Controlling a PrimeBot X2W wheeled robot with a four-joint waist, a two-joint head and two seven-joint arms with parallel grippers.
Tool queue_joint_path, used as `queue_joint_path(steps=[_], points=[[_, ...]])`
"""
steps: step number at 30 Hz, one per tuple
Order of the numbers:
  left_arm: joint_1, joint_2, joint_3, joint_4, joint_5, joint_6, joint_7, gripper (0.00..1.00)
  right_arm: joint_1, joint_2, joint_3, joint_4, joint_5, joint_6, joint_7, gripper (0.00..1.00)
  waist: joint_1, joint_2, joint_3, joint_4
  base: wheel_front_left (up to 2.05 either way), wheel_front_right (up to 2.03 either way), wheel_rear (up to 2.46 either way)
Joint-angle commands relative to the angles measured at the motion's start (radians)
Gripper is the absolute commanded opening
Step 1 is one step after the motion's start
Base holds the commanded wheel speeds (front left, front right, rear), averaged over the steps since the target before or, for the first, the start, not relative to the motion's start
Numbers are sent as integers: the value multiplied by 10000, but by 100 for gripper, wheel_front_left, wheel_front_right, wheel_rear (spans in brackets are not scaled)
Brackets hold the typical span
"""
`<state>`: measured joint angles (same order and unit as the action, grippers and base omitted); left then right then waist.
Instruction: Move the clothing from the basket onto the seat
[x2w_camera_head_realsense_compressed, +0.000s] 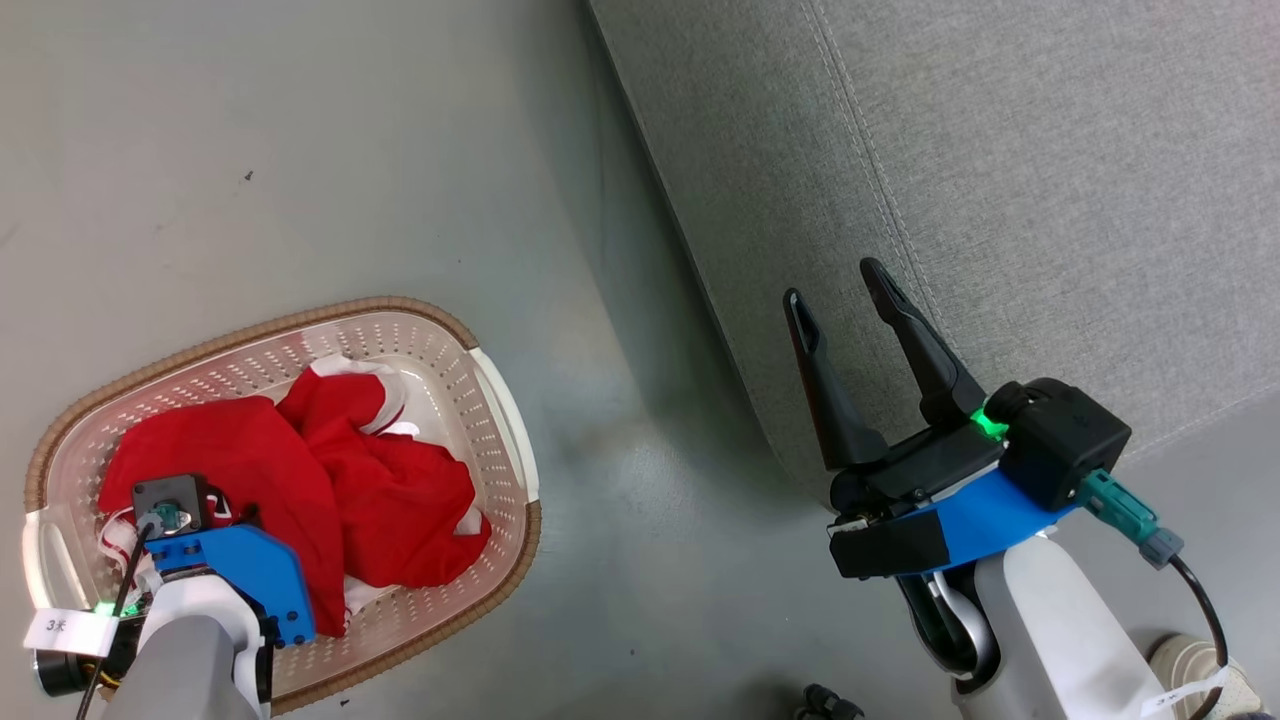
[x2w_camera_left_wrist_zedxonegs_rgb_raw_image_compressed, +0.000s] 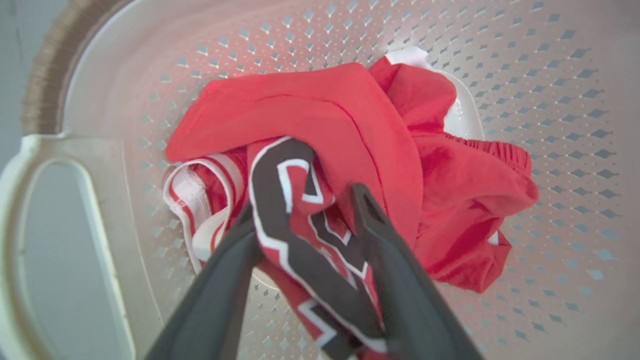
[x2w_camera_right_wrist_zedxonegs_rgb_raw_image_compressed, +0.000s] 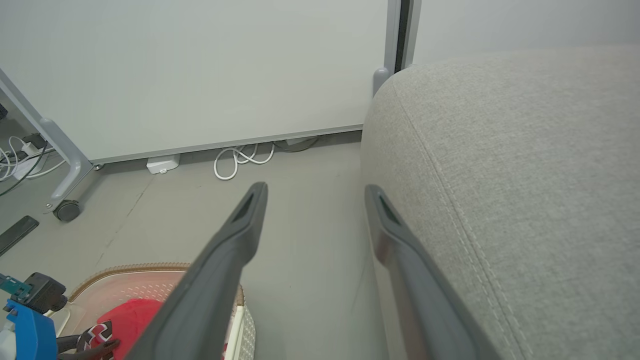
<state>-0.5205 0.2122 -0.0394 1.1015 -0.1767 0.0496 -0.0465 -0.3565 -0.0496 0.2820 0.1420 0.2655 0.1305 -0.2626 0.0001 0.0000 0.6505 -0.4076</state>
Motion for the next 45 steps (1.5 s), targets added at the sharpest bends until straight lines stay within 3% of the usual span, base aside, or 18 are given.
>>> queue_joint_path(steps=[1, 14, 26, 33, 45], points=[[-209, 60, 15, 53, -66, -43, -1, 0, -191, -14, -1, -41, 13, 5, -35, 100, -1, 0, 18, -13, 0, 0, 0], [-806, 294, -124, 1263, -329, -776, -420, 0, -297, -14, -75, 58, -75, 5, -34, 100, -1, 0, -63, 41, 0, 0, 0], [-944, 205, -262, 1728, -608, -1393, -886, 0, -353, -16, -159, 195, -352, 5, -34, 100, -1, 0, -669, 594, 0, 0, 0], [-631, -206, -749, 1815, -529, -1728, -1349, 0, -74, -17, -278, 509, -749, 5, -34, 100, -1, 0, -1768, 1220, 0, 0, 0], [-311, -1493, -2518, 1713, -628, -1794, -1569, 0, 868, -22, -579, 1178, -1349, 5, -34, 100, -1, 0, -4149, 2522, 0, 0, 0]])
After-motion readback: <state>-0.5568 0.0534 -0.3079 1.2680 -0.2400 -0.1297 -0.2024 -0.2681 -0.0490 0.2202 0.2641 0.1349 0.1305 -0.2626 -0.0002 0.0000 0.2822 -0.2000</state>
